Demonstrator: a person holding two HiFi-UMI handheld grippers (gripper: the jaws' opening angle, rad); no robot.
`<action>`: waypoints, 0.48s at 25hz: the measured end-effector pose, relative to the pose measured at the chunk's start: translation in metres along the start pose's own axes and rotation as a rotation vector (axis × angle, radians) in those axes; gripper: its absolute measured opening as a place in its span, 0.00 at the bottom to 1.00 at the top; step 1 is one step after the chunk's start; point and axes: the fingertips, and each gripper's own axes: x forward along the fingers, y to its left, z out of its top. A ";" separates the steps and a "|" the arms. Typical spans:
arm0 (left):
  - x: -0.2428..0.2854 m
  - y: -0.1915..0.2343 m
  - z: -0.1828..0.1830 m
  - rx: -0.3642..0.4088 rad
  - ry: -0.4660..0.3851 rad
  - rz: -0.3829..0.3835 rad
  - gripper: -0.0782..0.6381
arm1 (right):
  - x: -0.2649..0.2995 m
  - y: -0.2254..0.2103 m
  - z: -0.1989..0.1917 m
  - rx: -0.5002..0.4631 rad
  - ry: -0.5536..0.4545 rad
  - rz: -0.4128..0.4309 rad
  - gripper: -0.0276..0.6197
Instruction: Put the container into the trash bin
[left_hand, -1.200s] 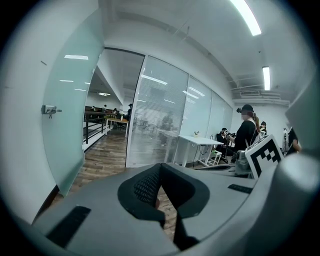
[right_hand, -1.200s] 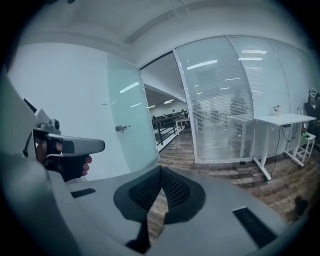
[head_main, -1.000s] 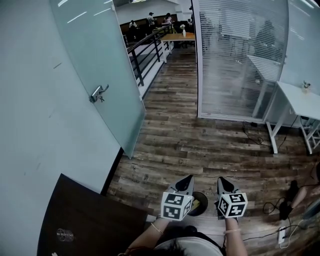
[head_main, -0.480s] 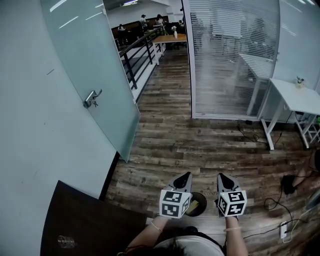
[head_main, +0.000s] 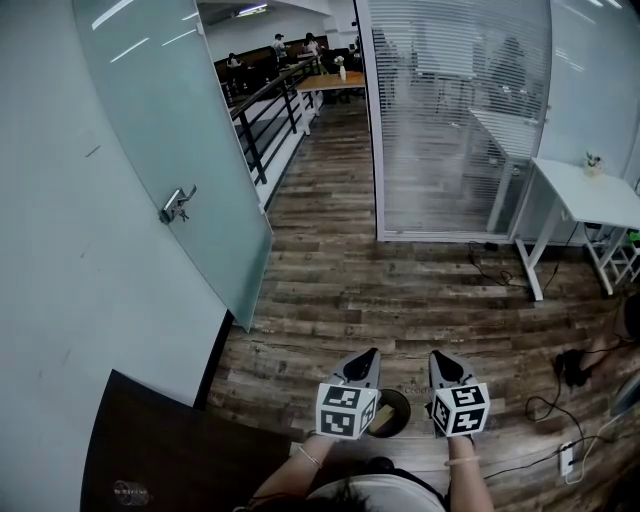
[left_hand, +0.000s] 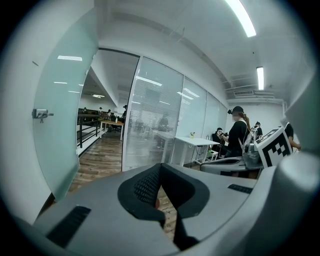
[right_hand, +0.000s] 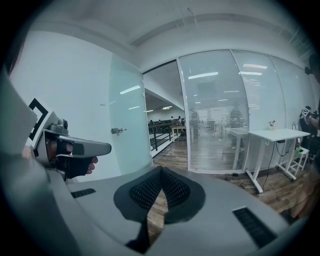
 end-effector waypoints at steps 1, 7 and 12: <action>0.001 0.000 0.000 0.000 0.001 -0.001 0.13 | 0.001 0.000 0.000 0.000 -0.001 0.000 0.05; 0.003 0.003 0.000 -0.001 0.001 -0.005 0.13 | 0.003 -0.001 0.002 0.001 -0.005 -0.006 0.05; 0.010 0.002 0.000 -0.001 0.000 -0.002 0.13 | 0.007 -0.006 0.000 0.006 -0.006 -0.001 0.05</action>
